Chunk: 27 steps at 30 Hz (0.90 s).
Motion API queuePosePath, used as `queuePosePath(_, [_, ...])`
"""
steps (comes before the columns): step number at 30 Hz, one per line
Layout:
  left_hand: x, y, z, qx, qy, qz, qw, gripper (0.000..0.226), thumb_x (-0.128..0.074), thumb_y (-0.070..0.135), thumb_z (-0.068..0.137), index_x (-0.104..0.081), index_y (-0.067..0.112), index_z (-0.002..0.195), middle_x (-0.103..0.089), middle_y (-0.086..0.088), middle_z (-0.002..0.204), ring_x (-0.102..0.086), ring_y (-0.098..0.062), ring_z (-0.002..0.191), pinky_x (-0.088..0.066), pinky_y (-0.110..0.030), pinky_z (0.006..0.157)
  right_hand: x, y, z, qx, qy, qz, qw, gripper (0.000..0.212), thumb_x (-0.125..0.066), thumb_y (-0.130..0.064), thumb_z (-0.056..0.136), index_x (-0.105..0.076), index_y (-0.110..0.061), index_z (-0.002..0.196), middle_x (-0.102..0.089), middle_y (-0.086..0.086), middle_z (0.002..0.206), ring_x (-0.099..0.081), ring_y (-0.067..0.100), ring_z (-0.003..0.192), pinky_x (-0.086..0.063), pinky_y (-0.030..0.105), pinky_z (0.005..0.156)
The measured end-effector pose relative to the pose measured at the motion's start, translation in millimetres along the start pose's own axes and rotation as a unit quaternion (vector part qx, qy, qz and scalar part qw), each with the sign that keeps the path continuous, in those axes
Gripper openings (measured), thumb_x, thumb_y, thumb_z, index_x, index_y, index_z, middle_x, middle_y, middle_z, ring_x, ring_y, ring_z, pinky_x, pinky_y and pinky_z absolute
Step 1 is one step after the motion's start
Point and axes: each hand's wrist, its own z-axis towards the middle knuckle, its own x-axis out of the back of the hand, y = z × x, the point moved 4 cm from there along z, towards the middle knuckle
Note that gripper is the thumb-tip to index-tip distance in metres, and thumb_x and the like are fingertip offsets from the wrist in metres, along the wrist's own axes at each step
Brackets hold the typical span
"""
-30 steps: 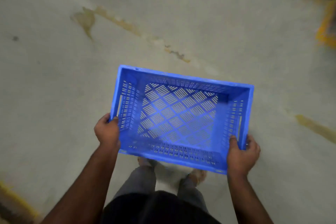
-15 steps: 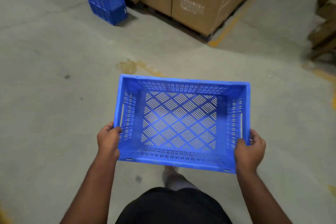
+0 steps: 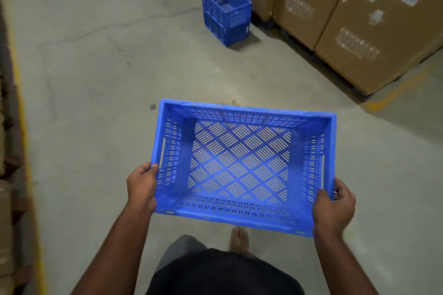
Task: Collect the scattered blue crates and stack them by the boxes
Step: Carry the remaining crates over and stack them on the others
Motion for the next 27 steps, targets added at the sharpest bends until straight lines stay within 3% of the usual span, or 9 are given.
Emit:
queuePosePath(4, [-16, 49, 76, 0.0, 0.062, -0.063, 0.996, 0.015, -0.062, 0.002, 0.095, -0.068, 0.016, 0.095, -0.069, 0.014, 0.055, -0.064, -0.002, 0.05, -0.055, -0.038, 0.083, -113, -70, 40, 0.044, -0.043, -0.01, 0.998, 0.06, -0.056, -0.02, 0.069, -0.066, -0.006, 0.126, -0.059, 0.018, 0.119, -0.054, 0.019, 0.09, -0.043, 0.031, 0.091])
queuePosePath(10, [-48, 135, 225, -0.01, 0.088, -0.084, 0.993, 0.018, -0.062, 0.002, 0.095, -0.068, 0.011, 0.109, -0.067, -0.002, 0.084, -0.062, -0.02, 0.078, -0.052, -0.049, 0.098, -298, -160, 78, 0.073, -0.053, 0.001, 0.996, 0.058, -0.057, -0.019, 0.072, -0.066, -0.006, 0.127, -0.06, 0.016, 0.12, -0.054, 0.018, 0.09, -0.041, 0.026, 0.088])
queuePosePath(14, [-76, 220, 330, -0.027, 0.069, -0.054, 0.996, 0.014, -0.061, 0.002, 0.096, -0.07, 0.01, 0.102, -0.067, 0.001, 0.079, -0.06, -0.017, 0.073, -0.054, -0.043, 0.089, -407, -222, 93, 0.05, -0.034, 0.008, 0.998, 0.047, -0.065, -0.009, 0.08, -0.066, -0.007, 0.127, -0.061, 0.015, 0.125, -0.054, 0.015, 0.093, -0.041, 0.025, 0.09])
queuePosePath(18, [-108, 316, 416, -0.05, 0.07, -0.029, 0.996, 0.02, -0.063, 0.004, 0.095, -0.07, 0.01, 0.113, -0.067, 0.004, 0.08, -0.06, -0.011, 0.069, -0.053, -0.027, 0.072, -492, -288, 110, 0.016, -0.012, 0.05, 0.999, 0.052, -0.067, -0.023, 0.072, -0.069, -0.011, 0.123, -0.064, 0.011, 0.125, -0.058, 0.015, 0.095, -0.051, 0.039, 0.099])
queuePosePath(22, [-163, 395, 512, -0.063, 0.06, -0.009, 0.996, 0.019, -0.064, 0.007, 0.094, -0.072, 0.013, 0.11, -0.064, 0.003, 0.073, -0.055, -0.015, 0.067, -0.049, -0.03, 0.068, -580, -341, 138, 0.008, 0.02, 0.082, 0.996, 0.056, -0.066, -0.028, 0.067, -0.069, -0.014, 0.122, -0.065, 0.01, 0.121, -0.059, 0.015, 0.089, -0.052, 0.04, 0.093])
queuePosePath(24, [-198, 427, 561, -0.074, 0.055, 0.004, 0.996, 0.021, -0.063, 0.006, 0.094, -0.07, 0.015, 0.111, -0.064, 0.006, 0.075, -0.056, -0.012, 0.066, -0.051, -0.029, 0.071, -628, -358, 162, -0.002, 0.026, 0.093, 0.995, 0.053, -0.067, -0.024, 0.07, -0.069, -0.013, 0.122, -0.065, 0.008, 0.118, -0.059, 0.015, 0.087, -0.052, 0.04, 0.091])
queuePosePath(27, [-251, 467, 638, -0.072, 0.047, 0.012, 0.996, 0.021, -0.064, 0.005, 0.094, -0.07, 0.011, 0.114, -0.068, -0.001, 0.084, -0.061, -0.013, 0.071, -0.054, -0.035, 0.086, -706, -378, 201, -0.027, 0.046, 0.113, 0.992, 0.048, -0.069, -0.015, 0.074, -0.069, -0.011, 0.123, -0.065, 0.006, 0.117, -0.059, 0.015, 0.087, -0.051, 0.036, 0.09])
